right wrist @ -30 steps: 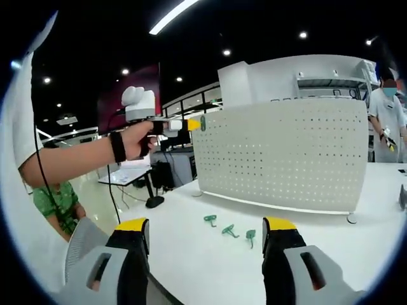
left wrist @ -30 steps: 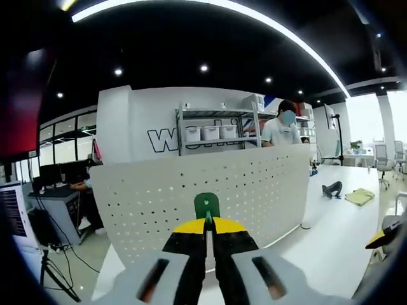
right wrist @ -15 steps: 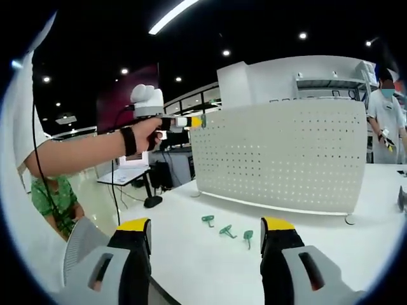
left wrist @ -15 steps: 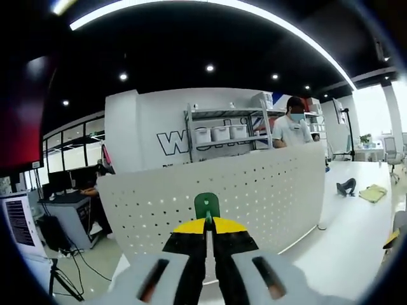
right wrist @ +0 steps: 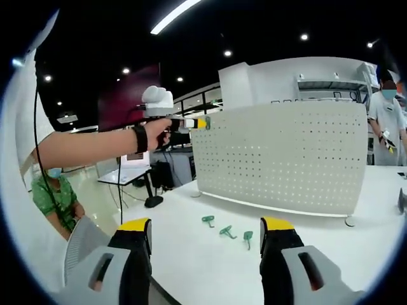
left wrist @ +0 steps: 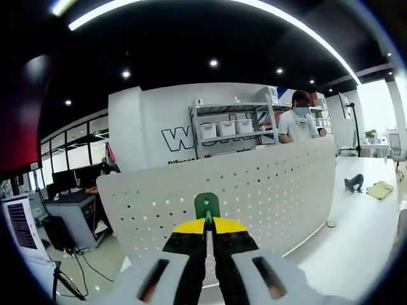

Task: Insert the hook assembly into the mounting plate slot until the hook locks in place.

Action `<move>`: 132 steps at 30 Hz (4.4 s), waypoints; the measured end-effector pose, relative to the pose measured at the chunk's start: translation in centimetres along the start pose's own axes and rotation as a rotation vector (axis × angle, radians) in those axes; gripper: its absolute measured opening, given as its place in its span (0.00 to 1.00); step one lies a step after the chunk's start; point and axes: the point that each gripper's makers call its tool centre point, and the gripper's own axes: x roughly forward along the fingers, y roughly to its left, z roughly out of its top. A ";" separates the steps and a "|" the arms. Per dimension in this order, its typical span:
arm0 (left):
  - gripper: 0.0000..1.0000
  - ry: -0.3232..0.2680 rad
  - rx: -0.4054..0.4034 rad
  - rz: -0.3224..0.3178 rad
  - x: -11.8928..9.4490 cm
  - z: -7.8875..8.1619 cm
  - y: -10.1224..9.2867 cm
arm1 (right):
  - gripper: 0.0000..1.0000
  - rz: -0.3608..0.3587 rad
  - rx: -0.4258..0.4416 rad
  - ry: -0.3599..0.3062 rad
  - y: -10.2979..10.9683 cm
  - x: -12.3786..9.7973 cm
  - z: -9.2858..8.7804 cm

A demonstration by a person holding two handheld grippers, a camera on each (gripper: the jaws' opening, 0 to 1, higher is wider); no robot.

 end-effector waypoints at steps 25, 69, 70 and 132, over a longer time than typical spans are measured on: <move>0.02 0.016 -0.012 0.037 4.8 1.1 1.2 | 0.70 -0.039 0.015 -0.011 -0.9 -0.5 0.0; 0.02 0.062 -0.095 0.092 9.5 -0.5 2.4 | 0.69 -0.079 0.011 -0.005 -3.1 -0.8 0.6; 0.02 0.063 -0.095 0.094 9.5 -0.5 2.4 | 0.69 -0.078 0.014 -0.004 -3.1 -0.8 0.6; 0.18 0.182 -0.050 0.031 7.4 -4.6 1.0 | 0.67 -0.052 0.021 -0.011 -2.3 -0.6 0.4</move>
